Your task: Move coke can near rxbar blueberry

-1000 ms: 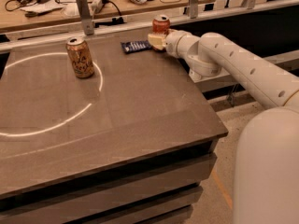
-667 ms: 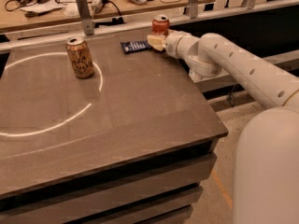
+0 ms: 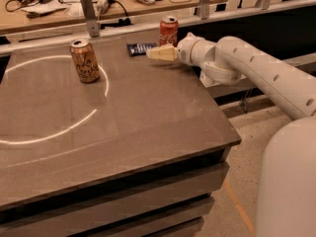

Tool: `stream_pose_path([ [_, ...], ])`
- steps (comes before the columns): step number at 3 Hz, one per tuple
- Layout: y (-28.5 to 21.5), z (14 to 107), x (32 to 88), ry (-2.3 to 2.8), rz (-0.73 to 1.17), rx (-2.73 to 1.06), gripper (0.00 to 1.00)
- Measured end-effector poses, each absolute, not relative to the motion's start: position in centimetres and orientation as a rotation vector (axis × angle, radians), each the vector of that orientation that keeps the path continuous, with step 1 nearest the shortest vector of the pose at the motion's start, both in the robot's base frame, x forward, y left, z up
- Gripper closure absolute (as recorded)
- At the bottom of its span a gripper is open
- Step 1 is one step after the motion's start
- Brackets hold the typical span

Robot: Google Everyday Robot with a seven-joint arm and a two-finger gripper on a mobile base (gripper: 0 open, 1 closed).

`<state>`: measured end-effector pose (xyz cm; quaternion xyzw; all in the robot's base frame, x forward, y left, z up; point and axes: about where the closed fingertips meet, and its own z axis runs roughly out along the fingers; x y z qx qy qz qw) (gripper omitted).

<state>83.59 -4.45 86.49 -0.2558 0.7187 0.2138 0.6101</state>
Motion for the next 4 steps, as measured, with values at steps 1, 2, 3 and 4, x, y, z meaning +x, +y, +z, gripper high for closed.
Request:
stream_pose_path([
  [1, -6.1, 87.2, 79.1, 1.669, 0.511, -0.625, 0.0],
  [2, -9.8, 88.0, 75.2, 1.683, 0.454, -0.603, 0.0],
  [3, -13.9, 90.4, 72.2, 1.673, 0.344, -0.521, 0.0],
  [4, -16.5, 90.6, 72.5, 1.69, 0.254, -0.447, 0.0],
])
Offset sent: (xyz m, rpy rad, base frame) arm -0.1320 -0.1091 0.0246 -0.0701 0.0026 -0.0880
